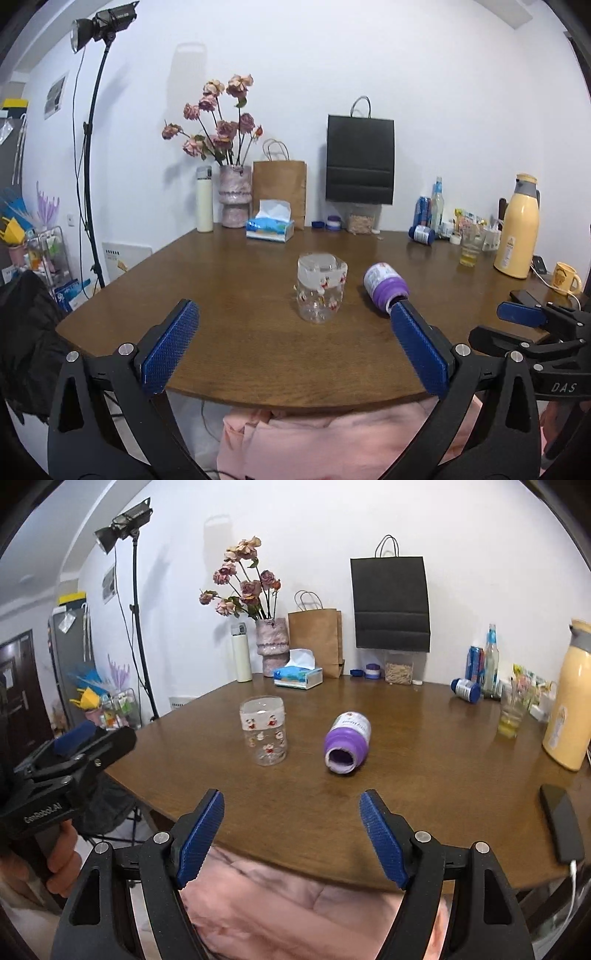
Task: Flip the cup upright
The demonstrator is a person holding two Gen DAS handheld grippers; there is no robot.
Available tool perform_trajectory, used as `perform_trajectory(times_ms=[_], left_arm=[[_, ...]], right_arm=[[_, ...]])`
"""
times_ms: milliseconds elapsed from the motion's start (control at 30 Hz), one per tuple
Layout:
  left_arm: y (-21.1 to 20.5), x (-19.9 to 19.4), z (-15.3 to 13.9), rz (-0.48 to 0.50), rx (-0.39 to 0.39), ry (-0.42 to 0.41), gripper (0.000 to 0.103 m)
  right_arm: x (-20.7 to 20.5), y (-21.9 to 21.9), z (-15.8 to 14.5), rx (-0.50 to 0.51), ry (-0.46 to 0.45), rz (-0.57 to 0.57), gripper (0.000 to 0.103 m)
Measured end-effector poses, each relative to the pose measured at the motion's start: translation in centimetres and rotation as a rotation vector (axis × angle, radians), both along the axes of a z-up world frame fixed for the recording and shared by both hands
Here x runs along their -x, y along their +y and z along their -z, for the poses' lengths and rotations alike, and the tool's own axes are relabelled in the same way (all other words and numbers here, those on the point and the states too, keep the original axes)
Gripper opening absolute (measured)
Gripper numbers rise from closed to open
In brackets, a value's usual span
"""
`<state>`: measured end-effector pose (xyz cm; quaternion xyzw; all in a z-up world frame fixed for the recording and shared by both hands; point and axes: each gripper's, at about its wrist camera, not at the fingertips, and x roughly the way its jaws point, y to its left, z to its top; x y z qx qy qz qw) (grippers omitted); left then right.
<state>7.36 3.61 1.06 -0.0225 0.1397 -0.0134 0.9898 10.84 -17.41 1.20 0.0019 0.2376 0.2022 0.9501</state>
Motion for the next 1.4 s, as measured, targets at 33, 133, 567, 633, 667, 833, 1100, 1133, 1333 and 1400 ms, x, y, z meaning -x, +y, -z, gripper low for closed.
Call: perform_trajectory(times_ms=[33, 133, 567, 633, 667, 833, 1100, 1133, 1333, 1400], left_arm=[[0.1, 0.3, 0.1, 0.003, -0.004, 0.009, 0.103], [0.4, 1.3, 0.5, 0.020, 0.001, 0.008, 0.103], [0.5, 1.7, 0.4, 0.017, 0.004, -0.010, 0.103], [0.3, 1.6, 0.5, 0.026, -0.002, -0.005, 0.103], [0.2, 1.6, 0.5, 0.031, -0.006, -0.001, 0.103], [0.1, 1.7, 0.4, 0.033, -0.016, -0.007, 0.103], [0.1, 1.8, 0.4, 0.037, -0.017, -0.009, 0.103], [0.2, 1.9, 0.4, 0.037, -0.017, -0.010, 0.103], [0.1, 1.9, 0.4, 0.036, -0.017, -0.011, 0.103], [0.1, 1.9, 0.4, 0.034, -0.018, -0.011, 0.103]], right_arm=[[0.4, 0.0, 0.1, -0.002, -0.007, 0.006, 0.081], [2.0, -0.4, 0.6, -0.021, -0.023, 0.025, 0.081], [3.1, 0.0, 0.4, -0.013, -0.075, 0.030, 0.081], [3.2, -0.1, 0.4, -0.016, -0.077, 0.034, 0.081], [3.2, -0.1, 0.4, -0.016, -0.077, 0.034, 0.081], [3.2, -0.2, 0.3, -0.013, -0.074, 0.038, 0.081], [3.1, -0.3, 0.2, -0.012, -0.071, 0.040, 0.081], [3.1, -0.4, 0.2, -0.013, -0.072, 0.040, 0.081], [3.2, -0.4, 0.2, -0.011, -0.072, 0.045, 0.081], [3.2, -0.4, 0.1, -0.013, -0.073, 0.044, 0.081]])
